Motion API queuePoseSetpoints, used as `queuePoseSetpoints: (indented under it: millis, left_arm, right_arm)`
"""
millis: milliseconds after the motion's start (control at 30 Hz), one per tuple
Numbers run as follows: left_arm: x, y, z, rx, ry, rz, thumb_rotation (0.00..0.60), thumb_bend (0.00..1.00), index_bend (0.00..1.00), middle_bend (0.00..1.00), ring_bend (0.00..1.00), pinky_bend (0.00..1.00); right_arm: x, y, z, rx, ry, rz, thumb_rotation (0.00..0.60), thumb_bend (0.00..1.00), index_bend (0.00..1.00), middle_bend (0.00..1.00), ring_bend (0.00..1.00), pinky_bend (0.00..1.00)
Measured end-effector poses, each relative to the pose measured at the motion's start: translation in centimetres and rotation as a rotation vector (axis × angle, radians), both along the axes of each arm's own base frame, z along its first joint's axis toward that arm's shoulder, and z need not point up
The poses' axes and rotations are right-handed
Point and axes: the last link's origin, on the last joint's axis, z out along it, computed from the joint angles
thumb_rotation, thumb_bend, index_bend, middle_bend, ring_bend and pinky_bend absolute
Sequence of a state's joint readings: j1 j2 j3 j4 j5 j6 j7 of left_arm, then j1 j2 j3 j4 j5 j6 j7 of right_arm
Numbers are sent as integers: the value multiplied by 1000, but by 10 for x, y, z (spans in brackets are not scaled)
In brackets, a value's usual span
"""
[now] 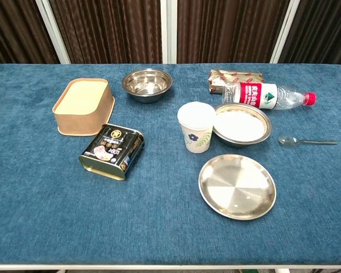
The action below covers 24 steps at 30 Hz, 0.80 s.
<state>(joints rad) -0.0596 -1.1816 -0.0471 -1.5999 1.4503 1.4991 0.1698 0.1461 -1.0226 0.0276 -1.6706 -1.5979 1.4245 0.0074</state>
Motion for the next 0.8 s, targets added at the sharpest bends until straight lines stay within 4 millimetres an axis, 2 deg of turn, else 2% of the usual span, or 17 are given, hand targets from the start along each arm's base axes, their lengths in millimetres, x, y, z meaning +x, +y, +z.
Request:
queuePoseSetpoints:
  millis: [267,367,567,800]
  left_arm:
    - [1,0,0,0,-16,-6,600,27,112,67,35,61]
    - [2,0,1,2,-18,-10,600,26,112,67,34,61]
    - [3,-1,2,2,-17,-14,600,27,112,67,35,61]
    - [3,0,1,-5,-20,-10,600,27,112,67,34,61]
  right_arm:
    - [2,-1,0,20,-25,-4,600,116,64,221,19,102]
    - [4,-8,-2,51,-18,-7,600,107,66,258,20,94]
    - [11,-37,-20,153,14,-12,600,107,108,277,20,83]
    - [11,-89,-68,293,93,-50,600,91,213,307,20,75]
